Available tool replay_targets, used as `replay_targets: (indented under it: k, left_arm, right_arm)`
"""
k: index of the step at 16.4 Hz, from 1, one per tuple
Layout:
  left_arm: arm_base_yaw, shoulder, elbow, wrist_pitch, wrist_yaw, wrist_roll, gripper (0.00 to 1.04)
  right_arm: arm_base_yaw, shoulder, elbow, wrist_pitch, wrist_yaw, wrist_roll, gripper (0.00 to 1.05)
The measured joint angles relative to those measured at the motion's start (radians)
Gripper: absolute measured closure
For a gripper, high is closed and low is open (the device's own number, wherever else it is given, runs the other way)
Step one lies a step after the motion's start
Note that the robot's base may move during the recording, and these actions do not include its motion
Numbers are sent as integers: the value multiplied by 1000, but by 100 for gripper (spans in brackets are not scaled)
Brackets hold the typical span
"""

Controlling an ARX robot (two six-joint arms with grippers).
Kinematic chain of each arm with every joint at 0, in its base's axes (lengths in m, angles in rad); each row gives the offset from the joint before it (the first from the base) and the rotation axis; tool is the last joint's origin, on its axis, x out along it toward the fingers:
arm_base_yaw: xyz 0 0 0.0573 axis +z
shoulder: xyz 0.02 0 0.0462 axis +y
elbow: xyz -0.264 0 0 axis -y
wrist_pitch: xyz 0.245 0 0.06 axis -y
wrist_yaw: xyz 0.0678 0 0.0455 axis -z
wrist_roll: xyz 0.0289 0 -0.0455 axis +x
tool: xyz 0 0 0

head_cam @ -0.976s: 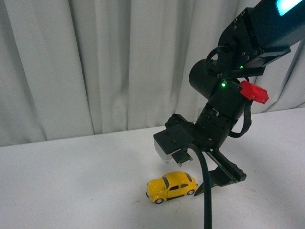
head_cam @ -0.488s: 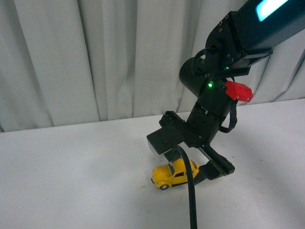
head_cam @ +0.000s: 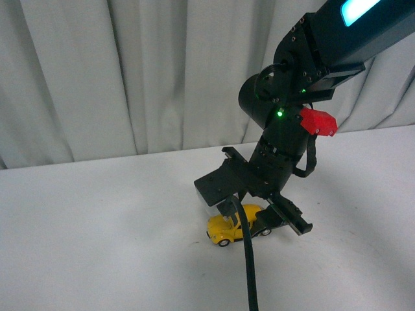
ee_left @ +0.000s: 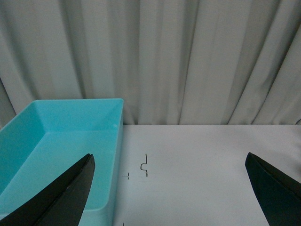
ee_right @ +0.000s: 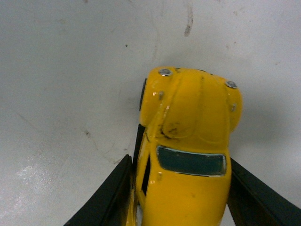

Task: Wind up and store yellow beetle toy

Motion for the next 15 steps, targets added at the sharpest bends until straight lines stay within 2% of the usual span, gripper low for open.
replay_targets:
  k: [1,3,9,15]
  left_arm:
    - [0,0,0,0,0,0,7]
    - [0,0,0,0,0,0,7]
    - [0,0,0,0,0,0,7]
    - [0,0,0,0,0,0,7]
  right_arm:
    - [0,0,-2,3,-1,16,57]
    - [0,0,-2,2,-1,55,62]
    - [0,-10,-26,24,-20,183,63]
    - [-12,-32,-76,69,-34,132,63]
